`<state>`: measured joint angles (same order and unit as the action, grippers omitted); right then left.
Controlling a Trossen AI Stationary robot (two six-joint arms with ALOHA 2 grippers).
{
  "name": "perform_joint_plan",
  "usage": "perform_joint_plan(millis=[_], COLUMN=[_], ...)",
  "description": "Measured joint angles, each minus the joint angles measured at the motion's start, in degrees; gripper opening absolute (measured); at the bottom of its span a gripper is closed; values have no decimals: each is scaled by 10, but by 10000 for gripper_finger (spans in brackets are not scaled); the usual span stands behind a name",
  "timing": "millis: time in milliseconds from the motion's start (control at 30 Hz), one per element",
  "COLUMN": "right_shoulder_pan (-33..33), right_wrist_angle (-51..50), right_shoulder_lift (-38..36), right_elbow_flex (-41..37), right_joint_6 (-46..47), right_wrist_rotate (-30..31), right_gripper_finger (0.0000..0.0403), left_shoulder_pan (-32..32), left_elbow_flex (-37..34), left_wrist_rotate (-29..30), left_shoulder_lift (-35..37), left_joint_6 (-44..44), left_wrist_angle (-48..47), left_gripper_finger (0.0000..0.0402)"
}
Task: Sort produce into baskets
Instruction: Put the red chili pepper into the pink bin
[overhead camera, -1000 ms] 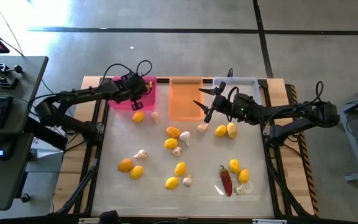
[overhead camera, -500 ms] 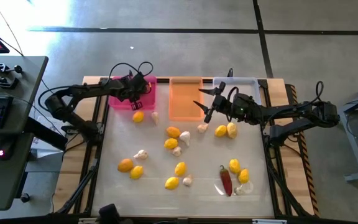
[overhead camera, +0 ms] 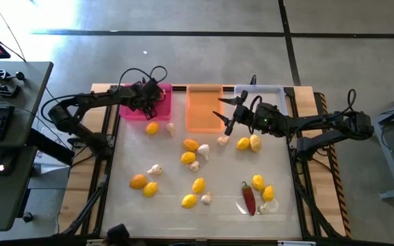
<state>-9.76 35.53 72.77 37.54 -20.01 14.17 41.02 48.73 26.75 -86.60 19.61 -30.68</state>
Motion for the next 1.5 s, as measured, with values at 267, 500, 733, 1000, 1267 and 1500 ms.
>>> perform_joint_plan(millis=[267,500,733,1000,1267,1500], right_shoulder_pan=[-3,-19,-30,-30,-30,-30], right_wrist_angle=[-6,-28,-32,-32,-36,-36], right_shoulder_lift=[0,0,0,0,0,0], right_elbow_flex=[0,0,0,0,0,0], right_joint_6=[5,33,47,47,47,47], right_wrist_rotate=[2,2,2,2,-1,0], right_gripper_finger=[245,245,245,245,245,237], left_shoulder_pan=[-40,-64,-69,-69,-70,-71], left_elbow_flex=[0,-4,-4,-37,-87,-119], left_wrist_rotate=[8,-7,-41,-145,-162,-222], left_shoulder_lift=[28,63,91,101,101,101], left_joint_6=[-30,-31,-41,-39,-44,-47], left_wrist_angle=[-1,42,48,145,266,371], left_gripper_finger=[193,151,113,69,35,21])
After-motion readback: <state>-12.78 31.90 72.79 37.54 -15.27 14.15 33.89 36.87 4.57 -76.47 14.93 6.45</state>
